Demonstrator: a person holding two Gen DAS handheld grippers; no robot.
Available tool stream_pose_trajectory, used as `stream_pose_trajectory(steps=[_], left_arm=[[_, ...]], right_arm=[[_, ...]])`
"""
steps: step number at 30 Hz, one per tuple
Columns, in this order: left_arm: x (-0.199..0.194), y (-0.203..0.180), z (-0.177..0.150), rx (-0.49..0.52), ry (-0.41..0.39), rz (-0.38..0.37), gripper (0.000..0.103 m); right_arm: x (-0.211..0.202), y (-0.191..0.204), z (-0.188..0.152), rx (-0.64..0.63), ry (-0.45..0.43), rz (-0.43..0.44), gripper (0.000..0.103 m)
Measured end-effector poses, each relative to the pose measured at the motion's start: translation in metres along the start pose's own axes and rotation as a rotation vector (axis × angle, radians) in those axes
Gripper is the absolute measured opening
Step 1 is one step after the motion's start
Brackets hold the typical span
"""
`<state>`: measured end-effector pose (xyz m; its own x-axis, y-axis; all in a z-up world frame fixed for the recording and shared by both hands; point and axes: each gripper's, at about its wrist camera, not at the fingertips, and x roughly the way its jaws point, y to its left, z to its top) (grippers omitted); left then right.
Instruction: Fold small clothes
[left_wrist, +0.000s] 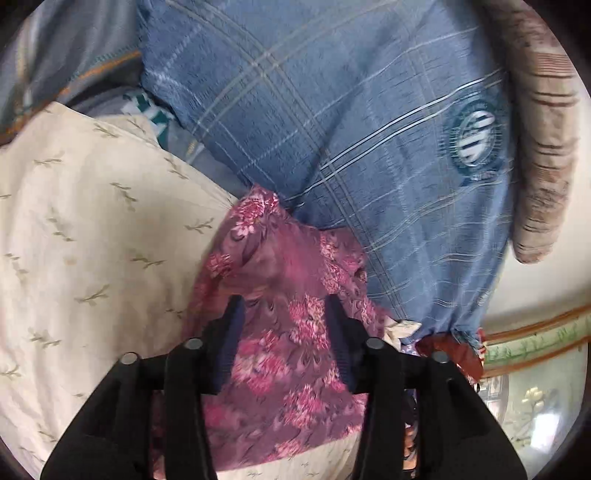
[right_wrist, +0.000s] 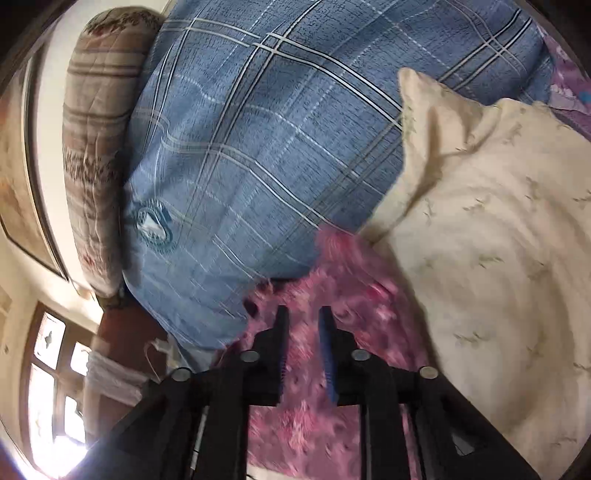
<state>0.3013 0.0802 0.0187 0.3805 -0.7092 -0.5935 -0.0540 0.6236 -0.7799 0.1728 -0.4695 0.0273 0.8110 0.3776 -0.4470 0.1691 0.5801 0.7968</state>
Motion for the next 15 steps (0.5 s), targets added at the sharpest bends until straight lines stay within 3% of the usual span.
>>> stream_pose_trajectory(steps=[1,2,5,6,8,10,15], left_arm=[[-0.008,0.002,-0.01,0.011,-0.007,0.014,0.064],[-0.016,0.005,-0.026,0.02,-0.006,0.002,0.066],[-0.023,0.005,-0.067,0.047,0.051,-0.062,0.069],[-0.024,0.006,-0.084,0.058,0.074,-0.081,0.074],[-0.024,0.008,-0.116,0.078,0.102,-0.098,0.076],[-0.022,0.013,-0.137,0.085,0.119,-0.072,0.077],[0.0,0.032,-0.133,-0.002,0.116,0.006,0.077]], right_arm=[[-0.007,-0.005,-0.014,-0.014,0.006,-0.013,0.03],[-0.01,-0.011,-0.024,-0.011,0.027,-0.016,0.031],[-0.018,-0.03,-0.055,0.037,0.108,0.008,0.033],[-0.021,-0.035,-0.069,0.055,0.129,0.012,0.035],[-0.031,-0.042,-0.096,0.08,0.153,0.049,0.05],[-0.032,-0.042,-0.116,0.084,0.199,0.04,0.053],[-0.021,-0.037,-0.116,0.083,0.176,0.0,0.058]])
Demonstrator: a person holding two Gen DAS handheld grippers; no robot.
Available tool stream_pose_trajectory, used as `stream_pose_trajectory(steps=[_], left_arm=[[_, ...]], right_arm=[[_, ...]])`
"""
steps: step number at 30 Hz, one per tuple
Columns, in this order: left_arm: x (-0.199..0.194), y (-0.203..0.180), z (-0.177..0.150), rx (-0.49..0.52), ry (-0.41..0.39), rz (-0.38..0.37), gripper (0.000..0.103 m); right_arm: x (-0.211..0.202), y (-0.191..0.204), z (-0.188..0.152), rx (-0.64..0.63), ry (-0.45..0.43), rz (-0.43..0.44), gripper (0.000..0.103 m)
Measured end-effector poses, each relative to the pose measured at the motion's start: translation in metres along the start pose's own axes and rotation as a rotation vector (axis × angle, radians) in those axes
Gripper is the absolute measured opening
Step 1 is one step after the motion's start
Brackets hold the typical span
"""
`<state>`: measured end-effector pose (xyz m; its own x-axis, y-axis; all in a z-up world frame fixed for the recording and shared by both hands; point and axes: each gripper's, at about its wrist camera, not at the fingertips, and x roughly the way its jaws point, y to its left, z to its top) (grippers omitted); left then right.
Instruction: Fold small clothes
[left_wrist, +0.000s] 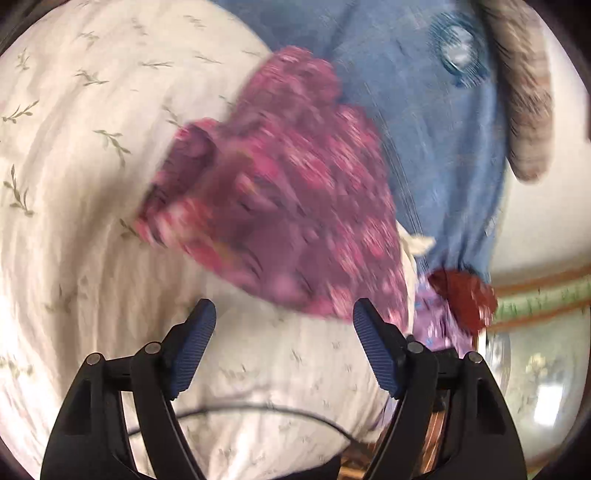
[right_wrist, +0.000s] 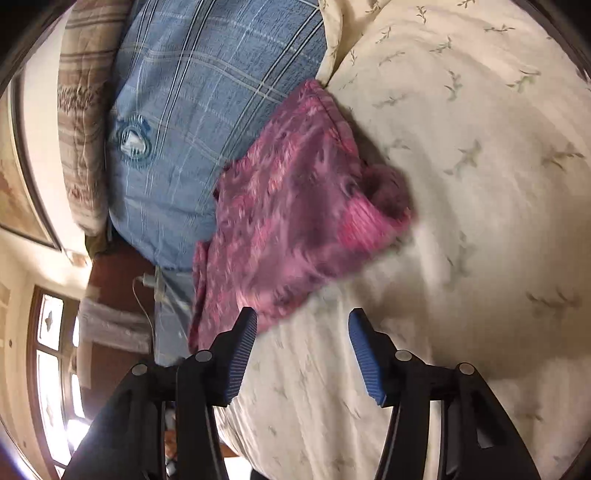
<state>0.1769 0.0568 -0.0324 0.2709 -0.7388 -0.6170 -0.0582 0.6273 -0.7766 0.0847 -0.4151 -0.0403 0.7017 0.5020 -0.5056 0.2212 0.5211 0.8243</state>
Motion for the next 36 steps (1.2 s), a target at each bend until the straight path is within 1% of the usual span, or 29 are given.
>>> stream_pose_trajectory(steps=[1,4,7,8,9,10,11,12,13,14,15,17,19,22,24,25,26,27,28,29,30,31,32,33,34,35,36], left_arm=[[0.002,0.001,0.006,-0.015,-0.018,0.007,0.077],[0.013,0.001,0.025,-0.06,-0.034,0.007,0.077],[0.029,-0.008,0.038,-0.058,-0.045,0.023,0.077],[0.033,-0.01,0.041,-0.054,-0.049,0.027,0.075],[0.036,-0.012,0.043,-0.05,-0.061,0.037,0.057],[0.038,-0.016,0.043,-0.037,-0.075,0.058,0.025],[0.036,-0.02,0.042,-0.016,-0.097,0.088,0.017],[0.033,-0.022,0.039,0.0,-0.117,0.094,0.017],[0.029,-0.023,0.036,0.015,-0.138,0.113,0.016],[0.024,-0.026,0.031,0.04,-0.159,0.141,0.015],[0.019,-0.032,0.023,0.063,-0.179,0.153,0.015],[0.007,-0.04,0.009,0.091,-0.209,0.166,0.015],[-0.007,-0.046,-0.008,0.1,-0.225,0.148,0.014],[-0.033,-0.042,-0.043,0.063,-0.186,0.104,0.014],[-0.052,-0.031,-0.073,0.019,-0.129,0.055,0.014],[-0.057,-0.027,-0.084,0.012,-0.111,0.046,0.014],[-0.06,-0.017,-0.101,0.011,-0.087,0.061,0.014],[-0.059,-0.01,-0.11,0.016,-0.071,0.082,0.014],[-0.052,0.004,-0.119,0.009,-0.049,0.131,0.014],[-0.043,0.02,-0.122,-0.035,-0.012,0.157,0.014],[-0.037,0.032,-0.123,-0.079,0.022,0.148,0.014],[-0.033,0.047,-0.123,-0.141,0.047,0.111,0.014],[-0.036,0.055,-0.122,-0.171,0.058,0.071,0.014],[-0.043,0.056,-0.122,-0.166,0.052,0.072,0.014],[-0.053,0.052,-0.122,-0.132,0.038,0.081,0.014],[-0.065,0.042,-0.121,-0.051,0.032,0.102,0.015],[-0.071,0.036,-0.122,-0.001,0.026,0.124,0.02]], right_arm=[[0.002,0.001,0.003,0.008,-0.016,-0.001,0.062],[0.016,0.008,0.018,0.045,-0.083,0.025,0.063],[0.036,0.011,0.029,0.077,-0.115,0.032,0.063],[0.045,0.01,0.033,0.091,-0.124,0.02,0.056],[0.05,0.009,0.035,0.103,-0.141,-0.001,0.047],[0.054,0.009,0.038,0.109,-0.141,-0.006,0.024],[0.054,0.008,0.039,0.11,-0.134,-0.003,0.013],[0.051,0.008,0.04,0.108,-0.129,0.005,0.013],[0.046,0.01,0.039,0.094,-0.135,0.014,0.01],[0.041,0.016,0.038,0.066,-0.139,0.017,0.009],[0.031,0.023,0.035,0.029,-0.142,0.02,0.009],[0.015,0.035,0.028,-0.007,-0.145,0.054,0.007],[-0.009,0.049,0.014,-0.06,-0.148,0.1,0.007],[-0.041,0.05,-0.009,-0.054,-0.125,0.159,0.007],[-0.068,0.039,-0.033,-0.039,-0.11,0.191,0.007],[-0.082,0.029,-0.048,-0.03,-0.104,0.202,0.007],[-0.092,0.019,-0.063,-0.019,-0.096,0.194,0.008],[-0.097,0.005,-0.076,0.001,-0.075,0.165,0.008],[-0.095,-0.018,-0.091,0.046,-0.034,0.115,0.008],[-0.091,-0.03,-0.099,0.076,-0.012,0.078,0.009],[-0.085,-0.05,-0.109,0.126,0.017,0.005,0.015],[-0.082,-0.06,-0.113,0.151,0.028,-0.045,0.015],[-0.082,-0.067,-0.116,0.171,0.029,-0.054,0.015],[-0.089,-0.068,-0.119,0.187,0.016,-0.027,0.016],[-0.097,-0.065,-0.12,0.181,0.005,-0.025,0.019],[-0.109,-0.059,-0.119,0.149,-0.015,-0.033,0.026],[-0.119,-0.055,-0.118,0.122,-0.035,-0.043,0.029]])
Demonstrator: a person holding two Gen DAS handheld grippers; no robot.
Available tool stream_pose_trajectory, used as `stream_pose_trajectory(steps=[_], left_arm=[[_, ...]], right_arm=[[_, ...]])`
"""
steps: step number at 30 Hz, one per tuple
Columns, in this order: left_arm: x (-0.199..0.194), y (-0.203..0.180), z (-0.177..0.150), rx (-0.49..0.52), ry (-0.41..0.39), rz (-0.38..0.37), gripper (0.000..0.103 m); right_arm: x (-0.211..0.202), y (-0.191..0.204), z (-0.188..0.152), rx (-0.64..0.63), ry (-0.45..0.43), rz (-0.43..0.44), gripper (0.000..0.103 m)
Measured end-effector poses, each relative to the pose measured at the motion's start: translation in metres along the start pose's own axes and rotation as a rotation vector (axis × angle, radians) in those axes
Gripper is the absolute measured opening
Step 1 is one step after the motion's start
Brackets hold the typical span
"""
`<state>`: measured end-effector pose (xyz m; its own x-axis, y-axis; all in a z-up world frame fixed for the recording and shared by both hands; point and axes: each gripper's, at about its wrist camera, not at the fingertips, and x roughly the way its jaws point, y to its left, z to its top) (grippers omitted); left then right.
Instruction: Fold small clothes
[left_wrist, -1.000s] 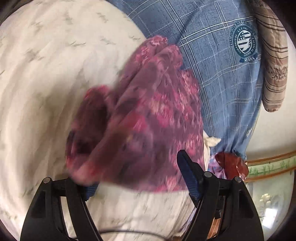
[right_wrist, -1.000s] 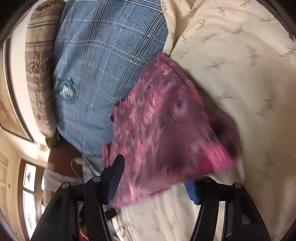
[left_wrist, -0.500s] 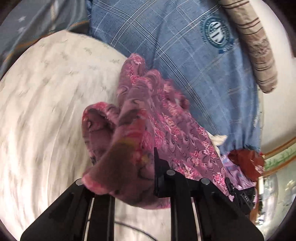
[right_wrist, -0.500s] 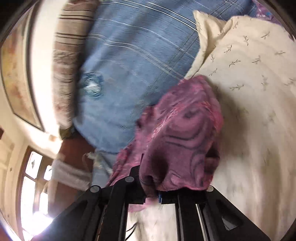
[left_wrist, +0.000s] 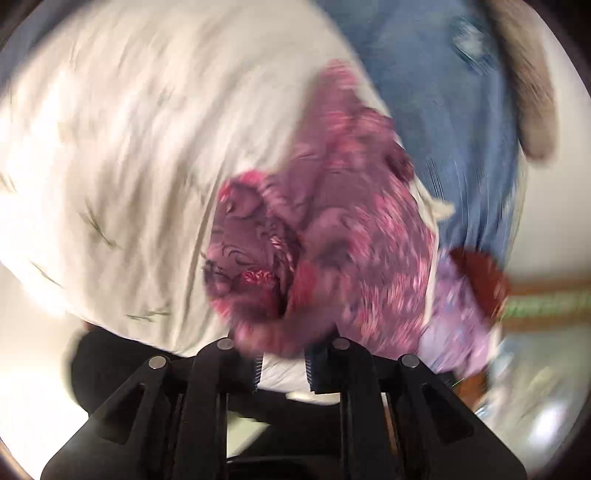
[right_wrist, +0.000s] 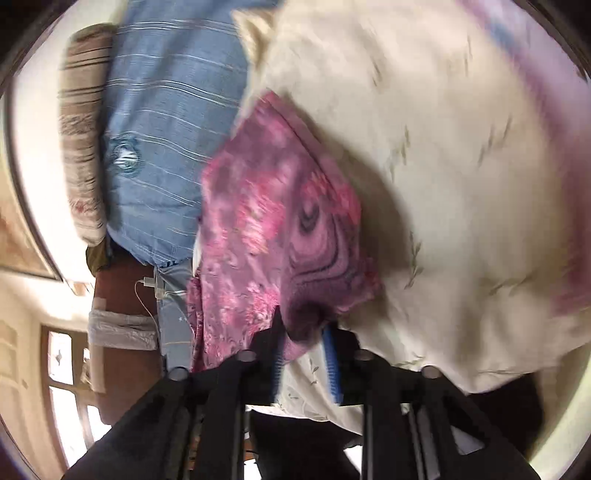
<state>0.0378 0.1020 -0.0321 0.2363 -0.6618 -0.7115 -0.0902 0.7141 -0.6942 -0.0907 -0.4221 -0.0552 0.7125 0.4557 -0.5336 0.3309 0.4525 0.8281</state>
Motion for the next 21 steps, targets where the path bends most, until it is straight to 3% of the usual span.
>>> stream_pose_trajectory(steps=[2,4,6,9,13,16,19,21], left_arm=[[-0.02,-0.016,-0.006,0.136,-0.034,0.054,0.034],[-0.036,-0.03,-0.012,0.231,-0.08,0.112,0.054],[-0.05,-0.049,-0.013,0.316,-0.156,0.144,0.06],[-0.058,-0.079,-0.003,0.407,-0.236,0.178,0.07],[-0.032,-0.099,0.027,0.474,-0.24,0.245,0.072],[0.009,-0.11,0.047,0.499,-0.167,0.342,0.072],[0.043,-0.112,0.058,0.552,-0.104,0.429,0.072],[0.064,-0.113,0.063,0.609,-0.1,0.567,0.072]], right_arm=[[-0.029,0.006,0.004,-0.04,-0.072,-0.032,0.032],[-0.055,0.009,0.011,-0.055,-0.163,-0.075,0.033],[-0.068,0.018,0.019,-0.095,-0.219,-0.1,0.037],[-0.065,0.038,0.035,-0.154,-0.226,-0.085,0.042],[-0.023,0.07,0.048,-0.217,-0.187,-0.079,0.046],[0.022,0.098,0.049,-0.276,-0.104,-0.075,0.046],[0.044,0.112,0.038,-0.342,-0.074,-0.078,0.046],[0.055,0.115,0.035,-0.356,-0.054,-0.089,0.046]])
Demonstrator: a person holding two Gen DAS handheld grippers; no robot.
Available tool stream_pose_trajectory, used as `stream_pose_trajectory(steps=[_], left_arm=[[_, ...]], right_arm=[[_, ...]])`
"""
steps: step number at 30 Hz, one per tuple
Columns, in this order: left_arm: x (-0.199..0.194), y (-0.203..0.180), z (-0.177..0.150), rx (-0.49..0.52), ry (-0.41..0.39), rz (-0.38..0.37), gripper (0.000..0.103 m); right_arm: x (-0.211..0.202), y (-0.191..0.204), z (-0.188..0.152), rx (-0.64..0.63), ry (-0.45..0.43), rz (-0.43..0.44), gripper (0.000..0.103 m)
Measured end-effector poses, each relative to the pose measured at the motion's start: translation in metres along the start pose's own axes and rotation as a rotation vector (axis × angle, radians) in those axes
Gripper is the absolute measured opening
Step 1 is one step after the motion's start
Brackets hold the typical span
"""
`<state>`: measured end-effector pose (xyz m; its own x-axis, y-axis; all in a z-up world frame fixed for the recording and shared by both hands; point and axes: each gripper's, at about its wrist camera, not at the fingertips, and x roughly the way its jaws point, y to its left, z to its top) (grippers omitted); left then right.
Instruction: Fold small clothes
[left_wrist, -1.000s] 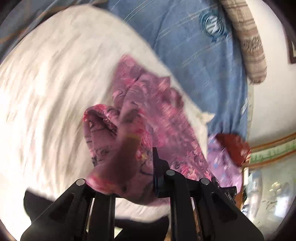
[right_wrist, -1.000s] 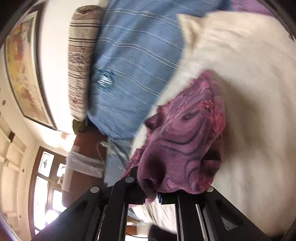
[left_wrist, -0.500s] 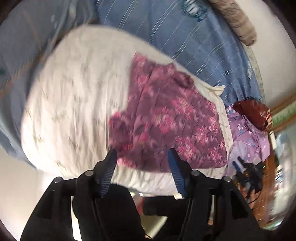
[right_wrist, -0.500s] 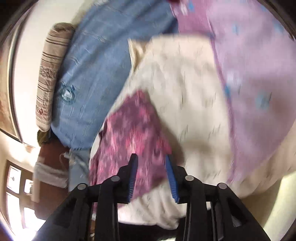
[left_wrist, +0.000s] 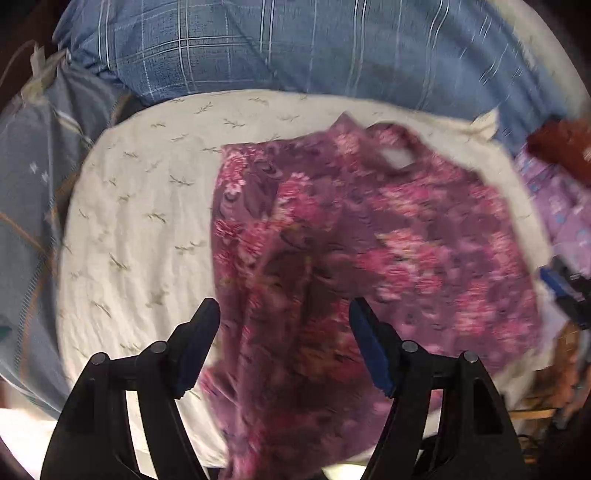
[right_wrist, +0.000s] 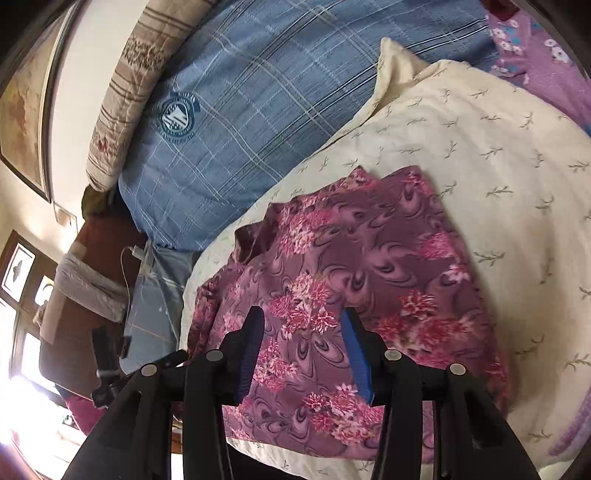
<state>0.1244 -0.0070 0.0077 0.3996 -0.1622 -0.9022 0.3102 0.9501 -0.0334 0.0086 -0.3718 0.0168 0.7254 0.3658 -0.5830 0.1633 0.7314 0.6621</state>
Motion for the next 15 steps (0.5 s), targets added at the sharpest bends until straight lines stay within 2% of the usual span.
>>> stream_pose_trajectory(steps=[1,3,4,5,6,10,13,15], left_arm=[[0.007,-0.004,0.002,0.035,0.006,0.042,0.072],[0.027,-0.012,0.007,0.125,0.019,0.185,0.071],[0.035,-0.013,0.01,0.154,0.016,0.249,0.064],[0.039,-0.009,0.014,0.149,0.004,0.266,0.058],[0.038,-0.002,0.017,0.12,-0.004,0.253,0.054],[0.021,0.056,0.023,-0.124,-0.042,0.195,0.049],[0.009,0.088,0.017,-0.2,-0.059,0.165,0.049],[0.005,0.098,0.012,-0.241,-0.043,0.059,0.049]], right_arm=[[0.004,-0.001,0.0,0.004,0.01,-0.001,0.045],[0.011,-0.004,-0.002,0.017,0.026,-0.002,0.046],[0.012,-0.006,-0.003,0.022,0.029,-0.004,0.046],[0.013,-0.008,-0.004,0.027,0.029,-0.011,0.046],[0.013,-0.01,-0.004,0.029,0.023,-0.017,0.046],[0.009,-0.018,-0.007,0.046,0.01,-0.013,0.046],[0.009,-0.027,-0.006,0.061,0.012,-0.016,0.046],[0.009,-0.031,-0.002,0.069,0.008,-0.018,0.045]])
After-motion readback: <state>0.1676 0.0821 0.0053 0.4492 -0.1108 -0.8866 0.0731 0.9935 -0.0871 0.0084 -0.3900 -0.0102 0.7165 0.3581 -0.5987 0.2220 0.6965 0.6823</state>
